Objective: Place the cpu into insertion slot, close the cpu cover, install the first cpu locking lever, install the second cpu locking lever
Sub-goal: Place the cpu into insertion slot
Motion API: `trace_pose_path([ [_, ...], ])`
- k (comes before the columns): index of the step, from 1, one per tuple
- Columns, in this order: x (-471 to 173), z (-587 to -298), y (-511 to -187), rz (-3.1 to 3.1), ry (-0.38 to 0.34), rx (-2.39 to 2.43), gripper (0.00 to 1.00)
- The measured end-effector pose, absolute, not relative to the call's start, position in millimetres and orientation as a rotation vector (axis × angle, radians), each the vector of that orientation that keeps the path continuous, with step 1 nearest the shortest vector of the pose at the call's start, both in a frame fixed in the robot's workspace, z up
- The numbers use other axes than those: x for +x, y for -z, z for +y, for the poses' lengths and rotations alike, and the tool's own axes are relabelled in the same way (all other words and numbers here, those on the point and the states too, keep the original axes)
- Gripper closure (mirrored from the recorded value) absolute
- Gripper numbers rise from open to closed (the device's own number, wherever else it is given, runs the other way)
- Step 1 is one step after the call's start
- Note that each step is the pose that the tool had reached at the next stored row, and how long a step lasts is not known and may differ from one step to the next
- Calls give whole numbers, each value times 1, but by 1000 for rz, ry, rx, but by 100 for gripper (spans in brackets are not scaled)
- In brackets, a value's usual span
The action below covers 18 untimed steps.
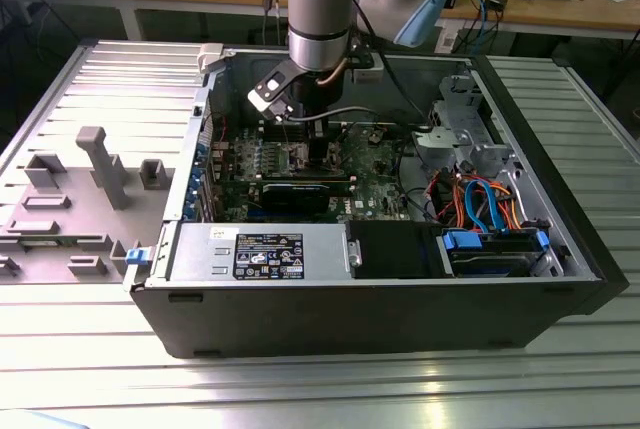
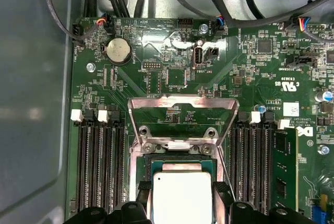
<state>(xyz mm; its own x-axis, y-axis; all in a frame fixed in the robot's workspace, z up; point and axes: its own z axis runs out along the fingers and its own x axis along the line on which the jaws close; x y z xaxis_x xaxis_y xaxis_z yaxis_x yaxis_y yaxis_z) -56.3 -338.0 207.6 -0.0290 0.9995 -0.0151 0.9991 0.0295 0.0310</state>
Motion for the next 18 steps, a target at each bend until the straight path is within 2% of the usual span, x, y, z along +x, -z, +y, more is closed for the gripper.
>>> trace_pose_path([
  [18,-59,-333,-196,2205,-17,2192,45],
])
